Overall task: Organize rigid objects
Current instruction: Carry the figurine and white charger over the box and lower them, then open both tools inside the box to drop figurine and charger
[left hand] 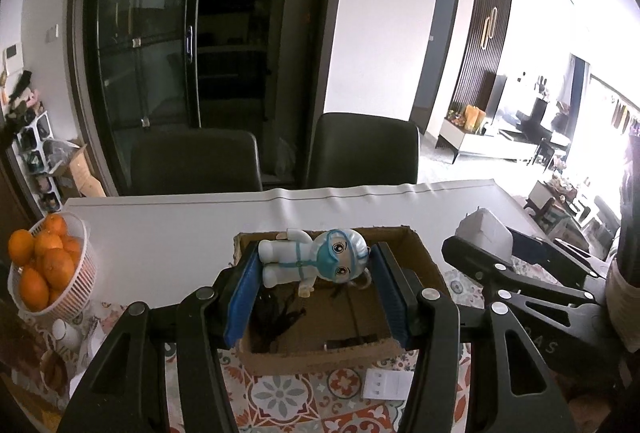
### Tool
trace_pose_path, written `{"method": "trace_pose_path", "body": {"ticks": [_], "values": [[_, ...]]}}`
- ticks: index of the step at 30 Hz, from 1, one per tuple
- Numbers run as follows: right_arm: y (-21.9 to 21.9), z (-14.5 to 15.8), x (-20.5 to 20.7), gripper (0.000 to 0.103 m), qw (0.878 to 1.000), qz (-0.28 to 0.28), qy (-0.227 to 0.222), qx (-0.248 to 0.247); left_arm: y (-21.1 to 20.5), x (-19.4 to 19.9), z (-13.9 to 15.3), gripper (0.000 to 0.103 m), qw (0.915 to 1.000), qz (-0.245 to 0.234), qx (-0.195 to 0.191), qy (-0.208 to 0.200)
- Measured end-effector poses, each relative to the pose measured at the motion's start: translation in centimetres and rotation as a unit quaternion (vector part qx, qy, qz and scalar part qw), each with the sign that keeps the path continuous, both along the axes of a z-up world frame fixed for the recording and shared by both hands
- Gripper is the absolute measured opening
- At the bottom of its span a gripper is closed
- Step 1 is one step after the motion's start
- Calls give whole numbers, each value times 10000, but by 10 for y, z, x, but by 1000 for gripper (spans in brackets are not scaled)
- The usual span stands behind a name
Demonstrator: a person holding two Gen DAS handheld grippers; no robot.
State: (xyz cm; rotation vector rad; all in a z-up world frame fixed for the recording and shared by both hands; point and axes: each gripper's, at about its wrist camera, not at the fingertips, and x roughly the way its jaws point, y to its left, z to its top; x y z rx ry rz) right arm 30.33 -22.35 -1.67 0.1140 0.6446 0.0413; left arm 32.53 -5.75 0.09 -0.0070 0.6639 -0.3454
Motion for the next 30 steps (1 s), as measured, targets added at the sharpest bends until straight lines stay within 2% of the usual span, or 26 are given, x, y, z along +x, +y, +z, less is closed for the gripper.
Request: {"method": "trace_pose_path", "body": {"ticks": [5,16,24,30], "values": [[0,-5,24,59,9994,120,313,11,-3,20,-3,54,9998,-22,32,186],[-2,-29,78,59,9930,354,1128,74,-13,73,-28,54,9949,-129,281,962],[-5,-59,108,59,9820,479,1823,112,-18,97,-52,54,9874,-166,490,1499],[-4,-77,125,59,9733,579,2216,-138,-20,111,-72,54,9804,-149,561,1881]]}}
